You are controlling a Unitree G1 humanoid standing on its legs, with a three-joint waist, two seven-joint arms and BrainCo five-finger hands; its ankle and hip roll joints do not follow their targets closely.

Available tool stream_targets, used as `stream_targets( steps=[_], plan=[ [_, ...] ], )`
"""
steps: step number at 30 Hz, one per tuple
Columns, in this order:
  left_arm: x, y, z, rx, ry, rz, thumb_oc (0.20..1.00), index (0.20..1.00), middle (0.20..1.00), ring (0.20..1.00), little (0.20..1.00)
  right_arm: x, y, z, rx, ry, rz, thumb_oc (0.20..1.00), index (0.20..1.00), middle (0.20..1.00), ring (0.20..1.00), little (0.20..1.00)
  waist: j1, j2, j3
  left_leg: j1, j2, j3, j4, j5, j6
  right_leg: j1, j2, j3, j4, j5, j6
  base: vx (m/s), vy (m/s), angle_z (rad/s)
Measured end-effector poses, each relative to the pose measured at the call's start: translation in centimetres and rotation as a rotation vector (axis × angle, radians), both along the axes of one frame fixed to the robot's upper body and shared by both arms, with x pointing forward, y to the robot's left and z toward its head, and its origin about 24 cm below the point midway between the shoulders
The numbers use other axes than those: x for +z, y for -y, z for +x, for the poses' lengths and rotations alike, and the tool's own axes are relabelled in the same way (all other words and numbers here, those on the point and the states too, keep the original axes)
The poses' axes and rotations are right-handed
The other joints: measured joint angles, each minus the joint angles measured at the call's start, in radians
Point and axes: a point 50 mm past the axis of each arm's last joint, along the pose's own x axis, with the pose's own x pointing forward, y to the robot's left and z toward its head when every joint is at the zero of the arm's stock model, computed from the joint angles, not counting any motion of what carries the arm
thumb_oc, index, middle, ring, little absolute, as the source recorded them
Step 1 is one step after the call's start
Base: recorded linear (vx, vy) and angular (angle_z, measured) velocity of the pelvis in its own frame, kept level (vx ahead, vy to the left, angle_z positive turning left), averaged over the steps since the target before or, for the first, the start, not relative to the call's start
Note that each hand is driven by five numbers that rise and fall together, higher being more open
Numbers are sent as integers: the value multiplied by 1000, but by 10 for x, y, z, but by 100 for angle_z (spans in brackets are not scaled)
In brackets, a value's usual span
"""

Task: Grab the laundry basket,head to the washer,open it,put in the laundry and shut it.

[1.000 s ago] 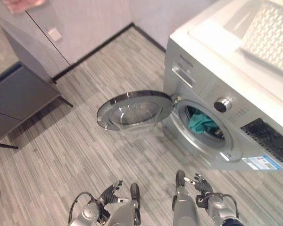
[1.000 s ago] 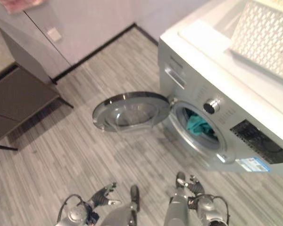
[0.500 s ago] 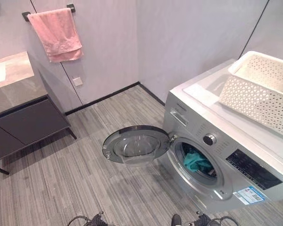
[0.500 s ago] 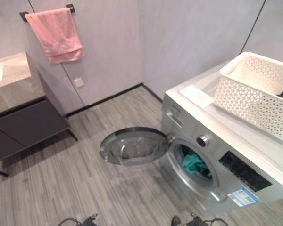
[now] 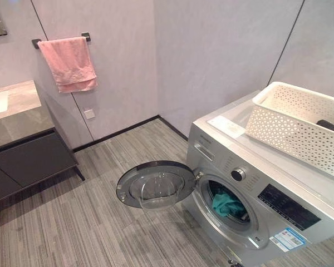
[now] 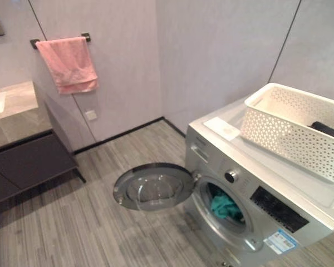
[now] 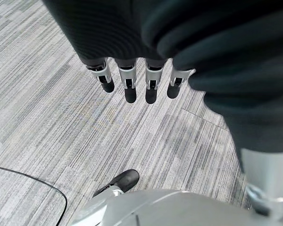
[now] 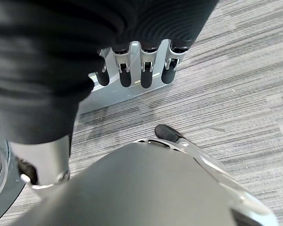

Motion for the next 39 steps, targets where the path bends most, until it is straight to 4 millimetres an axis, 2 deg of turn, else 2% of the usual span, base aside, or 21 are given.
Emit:
stream_targets(
  steps=[12, 16, 19, 21, 22, 24, 25, 26, 27, 28, 31, 32, 33, 34, 36, 37, 38, 39],
  plan=[
    [1, 9, 14, -75, 40, -27, 1000, 1000, 1000, 1000, 1000, 0, 1, 0, -2, 0, -1, 1000, 1000, 1000, 1000, 1000, -2, 0, 5, -1, 0, 11, 0, -3, 3, -6, 2, 9, 0, 1, -1, 1, 4, -2],
    [1, 11, 18, -83, 49, -39, 1000, 1000, 1000, 1000, 1000, 2, 6, 3, -10, 9, -14, 1000, 1000, 1000, 1000, 1000, -1, 12, 15, -5, -7, 9, 6, -5, 4, -7, -5, 9, 0, 0, 1, -81, 95, 1],
    [2, 13, 28, -81, 72, -44, 1000, 1000, 1000, 1000, 1000, 9, 17, 19, -59, 79, -23, 1000, 1000, 1000, 1000, 1000, -7, 27, 42, -63, -36, 4, 80, -29, 7, -31, -30, 11, 9, 11, 6, -140, 228, 2],
    [3, 17, 35, -80, 104, -56, 1000, 1000, 1000, 1000, 1000, 30, 35, 51, -201, 286, -20, 1000, 1000, 1000, 1000, 1000, -13, 53, 66, -90, -56, 14, 91, -29, 17, -59, -55, 30, 9, 31, 16, -71, 192, -8],
    [3, 17, 35, -78, 107, -59, 1000, 1000, 1000, 1000, 1000, 40, 42, 64, -239, 361, -29, 1000, 1000, 1000, 1000, 1000, -30, 48, 77, -91, -73, 15, 91, -29, 18, -65, -65, 34, 9, 33, 18, -48, 172, -8],
    [3, 19, 33, -64, 106, -65, 1000, 1000, 1000, 1000, 1000, 67, 55, 82, -331, 560, -28, 1000, 1000, 1000, 1000, 1000, -39, 59, 78, -87, -86, 30, 86, -31, 29, -69, -80, 54, 9, 37, 30, -31, 302, -20],
    [1, 22, 25, -55, 89, -78, 1000, 1000, 1000, 1000, 1000, 101, 70, 91, -434, 758, -61, 1000, 1000, 1000, 1000, 1000, -53, 67, 80, -87, -105, 38, 83, -41, 48, -78, -94, 70, 13, 36, 38, -4, 322, -29],
    [0, 24, 21, -38, 89, -87, 1000, 1000, 1000, 1000, 1000, 119, 78, 95, -473, 872, -85, 1000, 1000, 1000, 1000, 1000, -59, 72, 83, -88, -109, 45, 82, -43, 53, -85, -102, 82, 15, 37, 38, 3, 198, -38],
    [-1, 25, 18, -40, 80, -93, 1000, 1000, 1000, 1000, 1000, 148, 92, 104, -495, 1015, -174, 1000, 1000, 1000, 1000, 1000, -95, 64, 89, -76, -131, 68, 88, -55, 70, -95, -109, 117, 20, 30, 45, 5, 177, -44],
    [-1, 24, 13, -20, 66, -91, 1000, 1000, 1000, 1000, 1000, 163, 100, 106, -509, 1083, -237, 1000, 1000, 1000, 1000, 1000, -97, 60, 94, -69, -131, 79, 83, -52, 68, -100, -114, 138, 30, 32, 49, 23, 154, -42],
    [-1, 18, 9, 10, 61, -81, 1000, 1000, 1000, 1000, 1000, 198, 117, 103, -545, 1231, -417, 1000, 1000, 1000, 1000, 1000, -140, 42, 109, -43, -155, 119, 87, -70, 88, -120, -124, 189, 73, 15, 66, 52, 122, -43],
    [-1, 18, 8, 21, 61, -81, 1000, 1000, 1000, 1000, 1000, 214, 116, 106, -535, 1303, -452, 1000, 1000, 1000, 1000, 1000, -141, 47, 119, -29, -155, 131, 85, -74, 92, -127, -124, 208, 97, 5, 68, 57, 64, -45],
    [-1, 17, 8, 38, 64, -82, 1000, 1000, 1000, 1000, 1000, 237, 114, 108, -512, 1403, -508, 1000, 1000, 1000, 1000, 1000, -160, 45, 138, -12, -158, 144, 88, -80, 96, -136, -123, 239, 129, -8, 73, 66, 51, -46],
    [-2, 18, 5, 47, 52, -82, 1000, 1000, 1000, 1000, 1000, 275, 104, 108, -469, 1578, -585, 1000, 1000, 1000, 1000, 1000, -182, 46, 148, -1, -160, 150, 91, -91, 96, -148, -117, 287, 164, -42, 74, 50, 28, -31],
    [-2, 18, 4, 47, 45, -78, 1000, 1000, 1000, 1000, 1000, 301, 96, 108, -435, 1719, -645, 1000, 1000, 1000, 1000, 1000, -199, 55, 144, 3, -157, 147, 95, -97, 93, -159, -104, 333, 179, -65, 72, 71, -17, -6],
    [-2, 18, 5, 41, 46, -75, 1000, 1000, 1000, 1000, 1000, 316, 89, 110, -405, 1788, -675, 1000, 1000, 1000, 1000, 1000, -206, 58, 142, 7, -152, 144, 94, -98, 92, -161, -90, 389, 180, -79, 82, 105, -86, 4],
    [-3, 22, 5, 38, 43, -77, 1000, 1000, 1000, 1000, 1000, 352, 72, 110, -365, 1980, -718, 1000, 1000, 1000, 1000, 1000, -213, 73, 144, 7, -145, 144, 91, -98, 84, -162, -70, 476, 174, -88, 95, 87, -158, 5],
    [-3, 24, 6, 26, 43, -79, 1000, 1000, 1000, 1000, 1000, 370, 63, 109, -339, 2092, -750, 1000, 1000, 1000, 1000, 1000, -214, 74, 140, -1, -138, 140, 97, -101, 75, -160, -64, 500, 162, -90, 100, 123, -198, 5]
  ],
)
